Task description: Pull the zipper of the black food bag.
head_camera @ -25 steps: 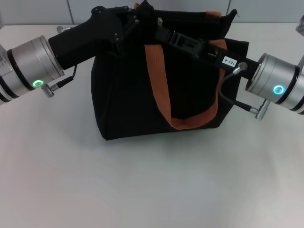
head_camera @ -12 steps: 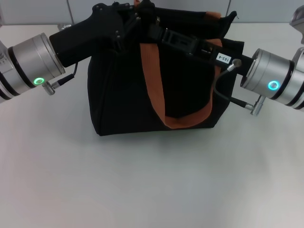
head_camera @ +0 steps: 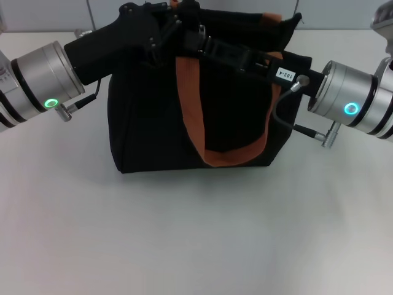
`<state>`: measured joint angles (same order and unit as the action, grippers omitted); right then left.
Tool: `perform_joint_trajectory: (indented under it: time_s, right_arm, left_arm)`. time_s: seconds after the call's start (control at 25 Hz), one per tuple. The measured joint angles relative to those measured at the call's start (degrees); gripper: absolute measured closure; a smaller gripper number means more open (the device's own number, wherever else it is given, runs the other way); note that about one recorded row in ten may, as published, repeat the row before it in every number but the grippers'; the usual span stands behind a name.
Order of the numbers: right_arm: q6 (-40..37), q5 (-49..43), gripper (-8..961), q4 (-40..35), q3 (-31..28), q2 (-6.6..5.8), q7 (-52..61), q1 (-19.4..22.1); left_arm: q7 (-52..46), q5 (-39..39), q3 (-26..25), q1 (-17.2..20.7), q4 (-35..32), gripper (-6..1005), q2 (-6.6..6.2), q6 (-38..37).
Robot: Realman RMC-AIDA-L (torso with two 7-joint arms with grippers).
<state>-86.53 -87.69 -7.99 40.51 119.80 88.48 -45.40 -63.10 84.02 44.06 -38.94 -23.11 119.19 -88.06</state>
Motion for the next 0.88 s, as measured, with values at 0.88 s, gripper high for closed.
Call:
perform_joint_trajectory:
  time_s: [0.88]
  right_arm:
    - [2.34, 1.31, 754, -0.09, 0.05, -0.07, 2.70, 0.54]
  left_arm:
    - [0.54, -0.02, -0.02, -0.03, 0.61, 979, -0.01, 0.13]
